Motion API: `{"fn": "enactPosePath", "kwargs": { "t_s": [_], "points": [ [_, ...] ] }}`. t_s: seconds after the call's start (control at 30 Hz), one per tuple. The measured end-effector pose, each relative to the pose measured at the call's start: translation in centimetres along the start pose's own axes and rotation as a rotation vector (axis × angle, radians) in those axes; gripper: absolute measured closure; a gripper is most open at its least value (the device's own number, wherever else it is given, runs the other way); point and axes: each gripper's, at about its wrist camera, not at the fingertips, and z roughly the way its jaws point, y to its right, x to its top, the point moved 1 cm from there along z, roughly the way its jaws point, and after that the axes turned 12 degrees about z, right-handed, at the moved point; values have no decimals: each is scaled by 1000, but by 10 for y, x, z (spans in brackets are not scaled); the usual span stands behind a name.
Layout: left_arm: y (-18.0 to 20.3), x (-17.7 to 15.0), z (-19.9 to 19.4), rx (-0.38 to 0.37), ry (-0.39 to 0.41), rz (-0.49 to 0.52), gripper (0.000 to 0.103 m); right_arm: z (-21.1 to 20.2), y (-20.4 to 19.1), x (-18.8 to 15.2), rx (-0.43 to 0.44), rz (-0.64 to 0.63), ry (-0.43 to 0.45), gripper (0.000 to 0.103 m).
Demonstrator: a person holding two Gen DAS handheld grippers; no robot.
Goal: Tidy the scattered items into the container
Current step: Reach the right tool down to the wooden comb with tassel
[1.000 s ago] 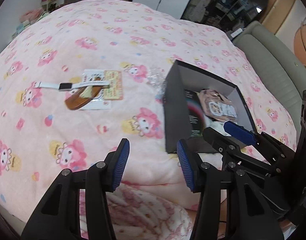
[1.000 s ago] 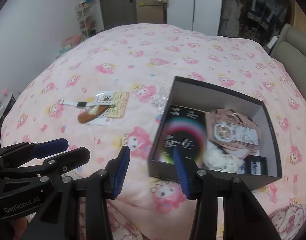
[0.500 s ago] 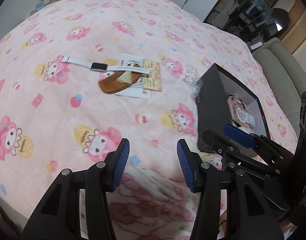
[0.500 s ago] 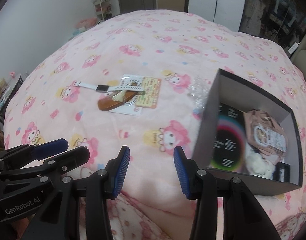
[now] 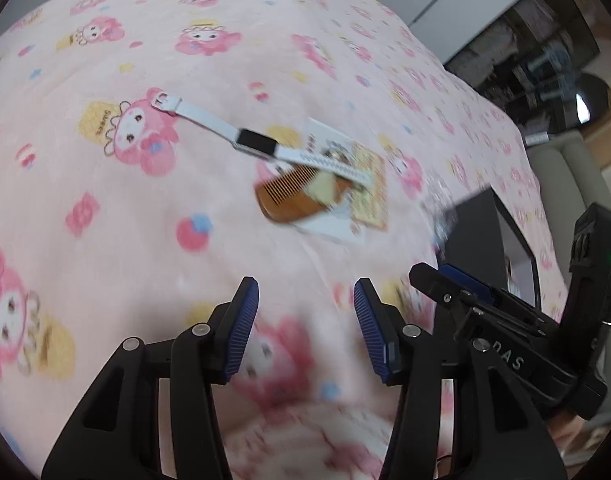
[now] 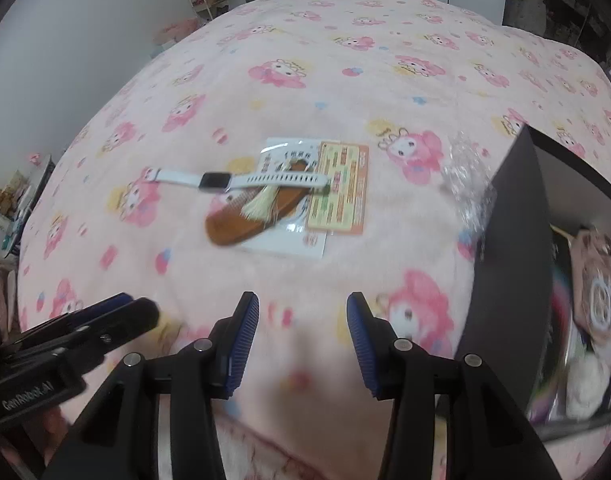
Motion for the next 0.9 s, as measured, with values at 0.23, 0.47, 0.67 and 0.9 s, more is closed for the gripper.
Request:
{"fn": "enactPosePath", "kwargs": {
  "t_s": [0.23, 0.47, 0.67, 0.9],
  "points": [
    [-45, 36, 63, -66, -72, -95, 54, 70, -1, 50, 0, -5, -57, 61],
    [-56, 49, 98, -100, -114, -124, 54, 113, 2, 72, 50, 3, -99, 60],
    [-59, 52, 107, -119, -100, -149, 54, 120, -6, 93, 100, -1, -40, 59],
    [-58, 49, 90, -142, -63, -157, 55, 121, -22, 84, 242, -35, -93, 73]
  ]
}}
